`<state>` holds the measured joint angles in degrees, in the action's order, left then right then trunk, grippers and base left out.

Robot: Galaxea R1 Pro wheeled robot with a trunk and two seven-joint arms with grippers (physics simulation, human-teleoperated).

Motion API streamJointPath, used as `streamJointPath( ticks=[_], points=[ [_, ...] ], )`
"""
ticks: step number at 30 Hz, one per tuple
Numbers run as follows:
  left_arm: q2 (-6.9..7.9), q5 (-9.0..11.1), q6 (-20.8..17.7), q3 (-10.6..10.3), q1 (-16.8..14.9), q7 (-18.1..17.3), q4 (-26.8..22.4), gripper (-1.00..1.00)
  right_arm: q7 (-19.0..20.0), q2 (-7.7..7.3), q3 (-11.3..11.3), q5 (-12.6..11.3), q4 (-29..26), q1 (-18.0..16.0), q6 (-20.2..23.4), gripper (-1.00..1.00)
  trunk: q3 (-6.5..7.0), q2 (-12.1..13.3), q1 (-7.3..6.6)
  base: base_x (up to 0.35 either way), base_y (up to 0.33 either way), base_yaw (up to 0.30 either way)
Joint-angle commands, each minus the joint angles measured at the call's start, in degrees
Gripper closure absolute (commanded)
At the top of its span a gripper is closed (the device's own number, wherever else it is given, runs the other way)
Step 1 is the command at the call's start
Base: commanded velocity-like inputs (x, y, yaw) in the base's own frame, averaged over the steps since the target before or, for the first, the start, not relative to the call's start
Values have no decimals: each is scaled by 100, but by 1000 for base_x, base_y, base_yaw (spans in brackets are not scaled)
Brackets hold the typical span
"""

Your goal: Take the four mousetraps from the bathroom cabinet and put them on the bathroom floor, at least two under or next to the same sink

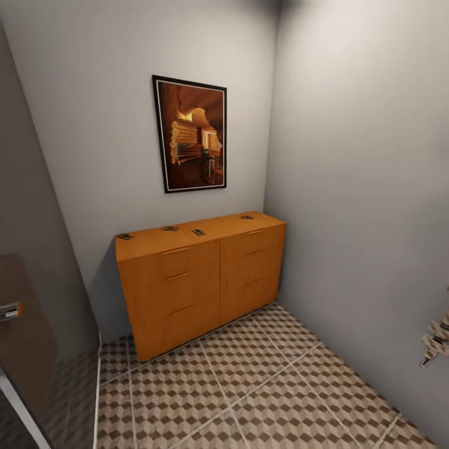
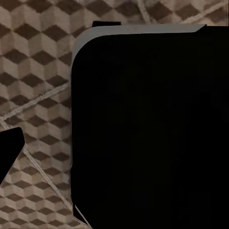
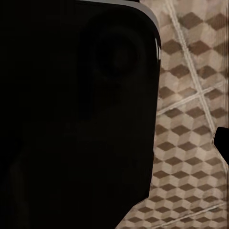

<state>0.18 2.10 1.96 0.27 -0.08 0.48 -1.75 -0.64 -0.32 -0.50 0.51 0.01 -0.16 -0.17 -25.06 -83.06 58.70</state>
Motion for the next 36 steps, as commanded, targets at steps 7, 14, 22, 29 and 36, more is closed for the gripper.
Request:
streamJointPath(
  ticks=[7, 14, 22, 29, 36],
  points=[
    [1, 26, 15, 0, -1, 5, 0, -100, -12, 3, -3, 2, -1, -2, -7, -100, -5, -2, 3, 288, -138, 0],
    [1, 27, 15, 0, -1, 5, 0, -100, -12, 5, -3, 2, -1, -2, -5, -100, -5, -2, 3, 289, -135, 0],
    [3, 27, 15, 0, -1, 5, 0, -100, -7, 6, -3, 7, -1, -2, -1, -100, -5, -2, 3, 290, -133, 0],
    [8, 31, 15, -1, -1, 5, 0, -100, -13, 9, -7, 10, -1, -2, -6, -100, -5, -2, 3, 290, -115, 0],
    [9, 34, 15, 0, -1, 5, 0, -100, -15, 35, 2, 3, -1, -2, -9, -100, -5, -2, 3, 290, -89, 0]
  ],
)
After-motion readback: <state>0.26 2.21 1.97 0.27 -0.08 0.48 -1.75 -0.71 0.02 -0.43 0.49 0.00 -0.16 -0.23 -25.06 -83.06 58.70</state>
